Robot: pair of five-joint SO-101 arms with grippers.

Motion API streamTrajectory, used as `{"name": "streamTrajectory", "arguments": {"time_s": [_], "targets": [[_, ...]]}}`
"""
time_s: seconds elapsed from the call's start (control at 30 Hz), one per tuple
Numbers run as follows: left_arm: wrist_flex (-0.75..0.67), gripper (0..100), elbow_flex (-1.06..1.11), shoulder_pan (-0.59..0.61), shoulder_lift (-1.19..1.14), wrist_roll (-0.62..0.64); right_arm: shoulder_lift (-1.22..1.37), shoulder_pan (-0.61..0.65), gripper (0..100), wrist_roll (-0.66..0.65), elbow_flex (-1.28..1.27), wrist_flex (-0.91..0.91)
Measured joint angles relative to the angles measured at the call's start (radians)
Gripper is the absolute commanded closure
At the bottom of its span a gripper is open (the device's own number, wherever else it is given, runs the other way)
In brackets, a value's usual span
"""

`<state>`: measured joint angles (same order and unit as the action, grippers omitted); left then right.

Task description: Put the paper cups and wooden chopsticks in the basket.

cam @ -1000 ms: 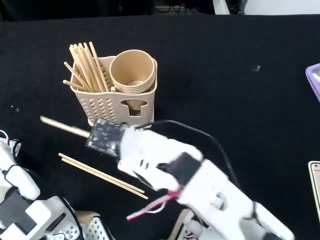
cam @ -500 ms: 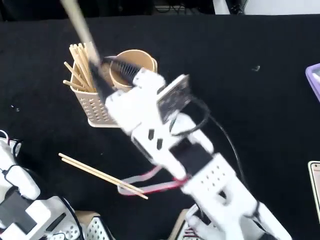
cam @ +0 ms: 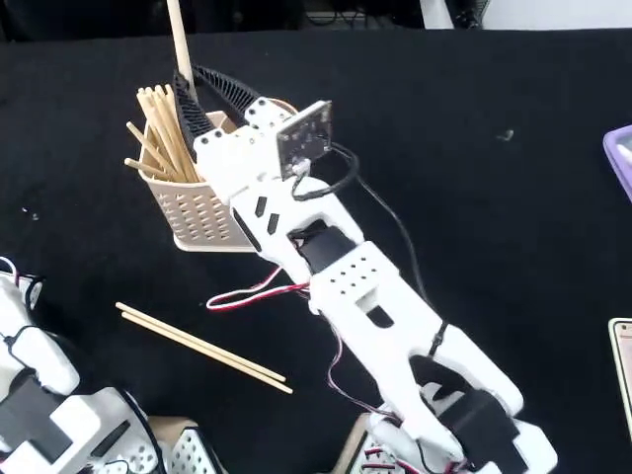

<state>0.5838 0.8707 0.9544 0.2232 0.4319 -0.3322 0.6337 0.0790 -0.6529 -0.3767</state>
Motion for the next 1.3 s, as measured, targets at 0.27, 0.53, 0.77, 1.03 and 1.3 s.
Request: {"name": "streamTrajectory", "arguments": {"time_s": [0.27,0.53,0.77,1.03,1.3], "targets": [[0.0,83,0.0,0.0,0.0,0.0,0.009,0.0,78.6,0.0,0.071,0.186],[0.0,83,0.0,0.0,0.0,0.0,-0.003,0.0,78.7,0.0,0.327,0.687],[0.0,83,0.0,0.0,0.0,0.0,-0.262,0.025,78.7,0.002,0.344,1.023],[0.0,83,0.0,-0.002,0.0,0.0,-0.534,0.281,78.3,-0.017,-0.081,1.283],[0.0,83,0.0,0.0,0.0,0.0,-0.446,0.397,78.6,-0.097,-0.606,0.901]]}}
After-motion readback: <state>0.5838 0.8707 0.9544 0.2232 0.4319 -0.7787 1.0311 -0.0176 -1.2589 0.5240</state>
